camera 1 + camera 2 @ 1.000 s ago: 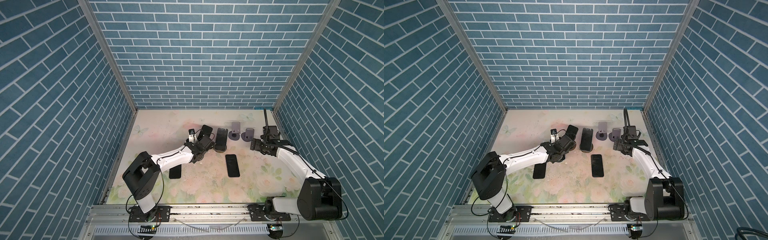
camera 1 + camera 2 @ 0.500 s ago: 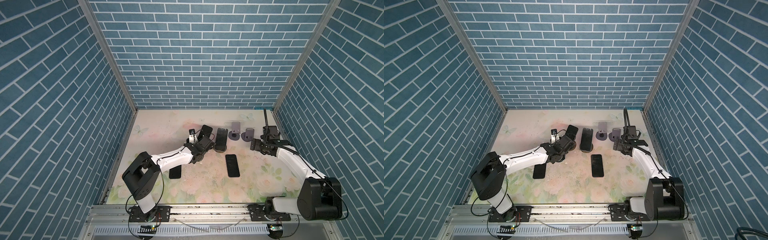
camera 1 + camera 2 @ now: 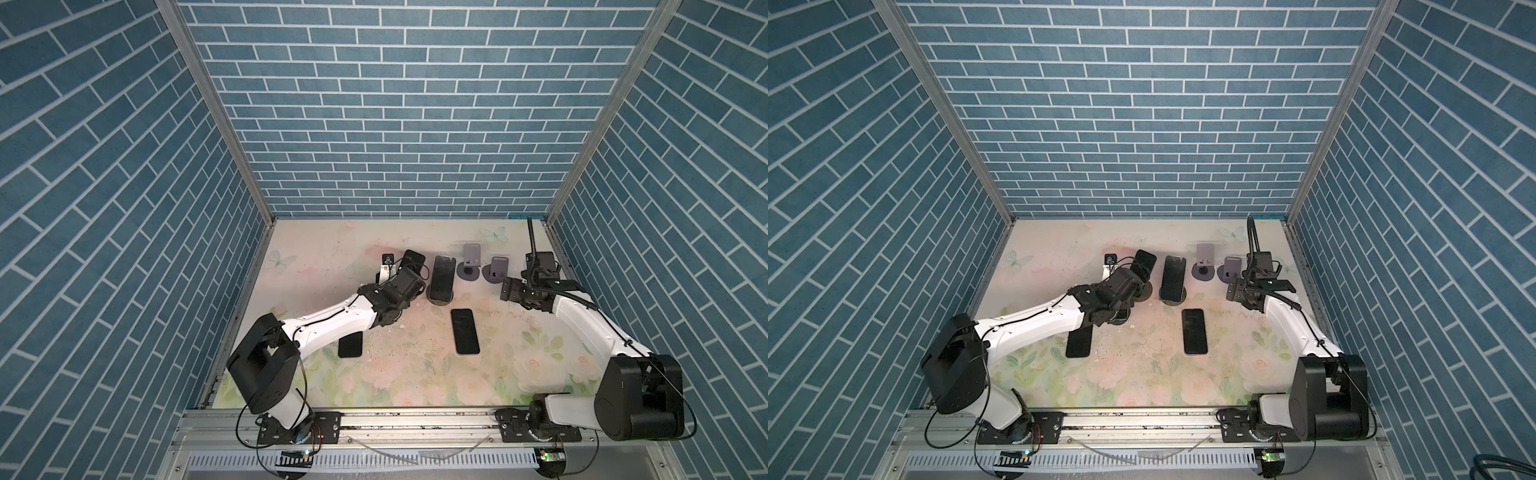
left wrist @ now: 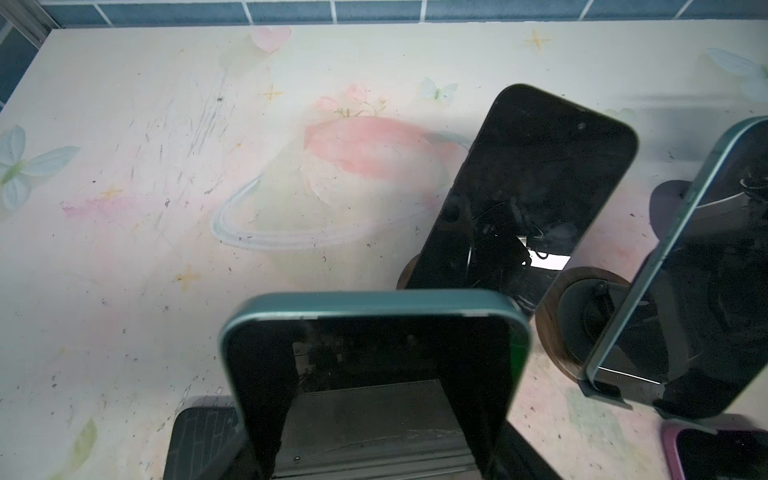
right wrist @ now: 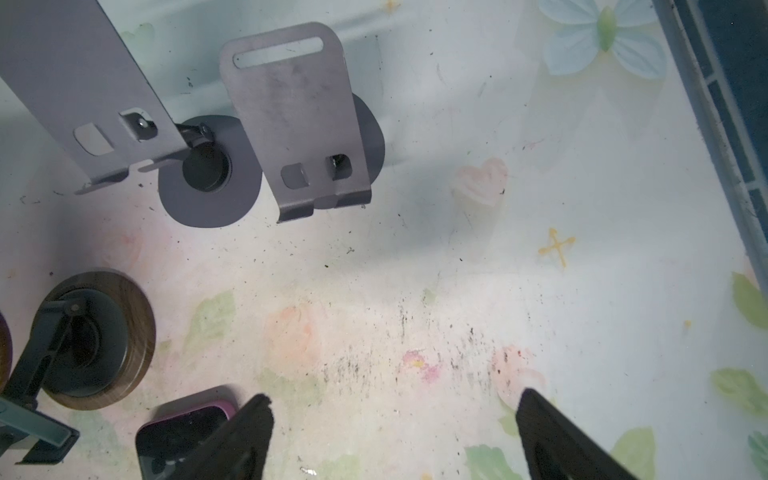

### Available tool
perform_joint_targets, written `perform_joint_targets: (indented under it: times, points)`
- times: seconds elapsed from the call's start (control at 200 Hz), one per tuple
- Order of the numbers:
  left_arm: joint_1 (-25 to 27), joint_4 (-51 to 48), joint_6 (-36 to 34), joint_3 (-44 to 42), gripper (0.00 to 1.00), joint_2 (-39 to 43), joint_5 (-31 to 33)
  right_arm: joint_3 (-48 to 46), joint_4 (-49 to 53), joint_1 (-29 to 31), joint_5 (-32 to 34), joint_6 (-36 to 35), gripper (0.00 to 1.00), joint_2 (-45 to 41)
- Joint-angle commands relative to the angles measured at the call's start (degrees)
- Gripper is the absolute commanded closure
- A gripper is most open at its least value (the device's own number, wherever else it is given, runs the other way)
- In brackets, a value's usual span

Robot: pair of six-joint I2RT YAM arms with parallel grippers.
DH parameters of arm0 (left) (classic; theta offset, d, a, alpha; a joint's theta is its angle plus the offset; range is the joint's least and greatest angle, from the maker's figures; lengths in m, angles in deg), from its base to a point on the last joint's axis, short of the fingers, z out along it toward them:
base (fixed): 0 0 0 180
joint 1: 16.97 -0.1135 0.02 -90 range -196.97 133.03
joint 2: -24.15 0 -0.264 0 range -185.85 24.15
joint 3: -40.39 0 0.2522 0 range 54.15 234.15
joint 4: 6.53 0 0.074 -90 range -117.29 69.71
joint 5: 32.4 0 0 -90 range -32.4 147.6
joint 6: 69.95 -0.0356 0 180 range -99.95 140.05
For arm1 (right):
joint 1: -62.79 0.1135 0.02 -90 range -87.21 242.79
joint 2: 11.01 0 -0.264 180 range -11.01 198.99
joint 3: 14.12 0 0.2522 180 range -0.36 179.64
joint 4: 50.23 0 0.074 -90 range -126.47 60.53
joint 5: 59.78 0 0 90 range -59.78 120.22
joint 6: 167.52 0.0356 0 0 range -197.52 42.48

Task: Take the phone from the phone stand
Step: 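Close the left gripper on the lower edge of the teal-edged phone, then lift the teal-edged phone off its stand with the left gripper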

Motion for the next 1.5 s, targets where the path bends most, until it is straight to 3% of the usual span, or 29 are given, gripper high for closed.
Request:
perform_joint_targets:
  times: [0.0, 0.25, 0.525, 0.905, 1.21, 1.496]
  points:
    - [-0.41, -0.42, -3.73, -0.7, 0.48, 3.35, 0.3, -0.42, 0.76, 0.19, -0.19, -1.25, 0.07, 0.74]
    - [-0.41, 0.54, -7.4, -5.89, 0.48, 10.61, 2.3, -0.09, 1.03, 0.18, -0.92, -0.61, 0.07, 0.04]
    - [-0.75, -7.59, -11.04, -8.01, 0.47, 15.96, 5.17, 1.82, 3.01, 0.7, -1.31, 0.86, 0.08, -1.52]
    - [-5.55, -11.79, -12.93, -14.68, 0.49, 25.27, 4.74, 6.44, 6.35, 5.18, -0.12, 1.91, 0.08, -5.31]
    - [-13.62, -15.33, -11.89, -18.74, 0.49, 29.26, -1.05, 10.4, 7.26, 9.69, 0.64, 3.05, 0.08, -5.58]
    - [-19.74, -16.08, -11.56, -21.38, 0.49, 28.15, -7.37, 12.95, 7.19, 13.15, 0.72, 3.71, 0.08, -5.67]
